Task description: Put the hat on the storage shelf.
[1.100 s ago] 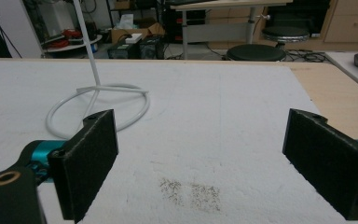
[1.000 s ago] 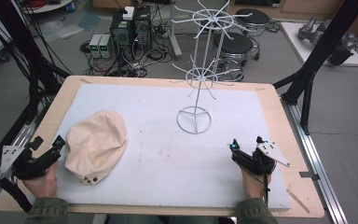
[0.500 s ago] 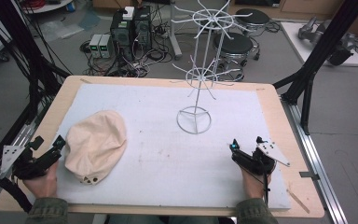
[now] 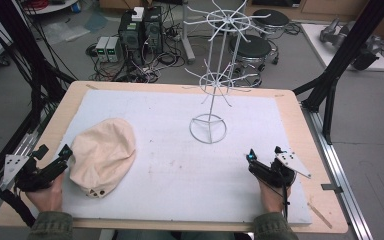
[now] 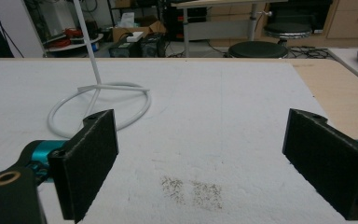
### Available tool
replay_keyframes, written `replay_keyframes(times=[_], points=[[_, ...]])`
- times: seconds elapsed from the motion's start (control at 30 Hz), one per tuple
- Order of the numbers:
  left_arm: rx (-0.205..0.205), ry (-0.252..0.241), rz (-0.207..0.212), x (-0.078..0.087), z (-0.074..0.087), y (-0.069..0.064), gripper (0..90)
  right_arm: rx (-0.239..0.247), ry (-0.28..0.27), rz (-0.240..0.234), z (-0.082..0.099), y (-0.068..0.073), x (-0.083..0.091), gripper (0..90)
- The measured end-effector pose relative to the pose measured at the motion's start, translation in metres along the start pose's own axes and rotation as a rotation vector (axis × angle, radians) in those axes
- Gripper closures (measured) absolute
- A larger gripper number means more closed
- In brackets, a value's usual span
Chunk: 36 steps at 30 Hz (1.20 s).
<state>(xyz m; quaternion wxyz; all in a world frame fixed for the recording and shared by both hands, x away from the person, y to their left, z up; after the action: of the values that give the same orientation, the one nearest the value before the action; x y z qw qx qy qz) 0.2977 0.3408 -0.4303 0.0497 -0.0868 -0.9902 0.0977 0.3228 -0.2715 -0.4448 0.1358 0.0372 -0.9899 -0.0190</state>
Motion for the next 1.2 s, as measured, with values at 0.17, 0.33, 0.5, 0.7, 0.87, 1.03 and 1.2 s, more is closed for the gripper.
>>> replay_keyframes(times=[0.17,0.33,0.5,0.7,0.87,1.03,1.2], points=[[-0.003,-0.016,0.023,-0.001,-0.007,-0.008,22.2,-0.001,0.003,-0.001,0.0,0.0,-0.001,9.3],[-0.012,-0.01,0.049,-0.003,-0.012,-0.014,22.1,-0.003,0.006,-0.003,0.0,0.001,-0.001,9.3],[-0.03,-0.006,0.066,-0.005,-0.018,-0.022,22.1,-0.004,0.005,-0.008,0.001,0.0,-0.002,9.3],[-0.029,0.009,0.083,-0.011,-0.022,-0.029,22.1,-0.001,0.009,-0.008,0.001,0.0,-0.002,9.3],[-0.029,0.021,0.103,-0.018,-0.025,-0.036,22.1,0.001,0.009,-0.009,0.001,0.001,-0.002,9.3],[-0.019,0.038,0.126,-0.023,-0.029,-0.041,22.1,0.004,0.01,-0.006,0.001,0.0,-0.002,9.3],[-0.01,0.063,0.158,-0.031,-0.029,-0.047,22.1,-0.004,0.011,-0.014,0.001,0.0,-0.002,9.3]])
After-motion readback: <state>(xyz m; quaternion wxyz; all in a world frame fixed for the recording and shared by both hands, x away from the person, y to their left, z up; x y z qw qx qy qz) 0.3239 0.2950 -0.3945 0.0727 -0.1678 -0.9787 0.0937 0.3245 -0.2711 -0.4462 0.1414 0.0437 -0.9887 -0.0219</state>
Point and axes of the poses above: each handheld gripper's, and its own axes: x roughly backward along the jaws, z roughly out of its underside, y roughly to its left, the point moved 5 cm from there along -x, roughly forward along the jaws, and after that the axes turned 5 degrees about z, right-handed, at the moved point
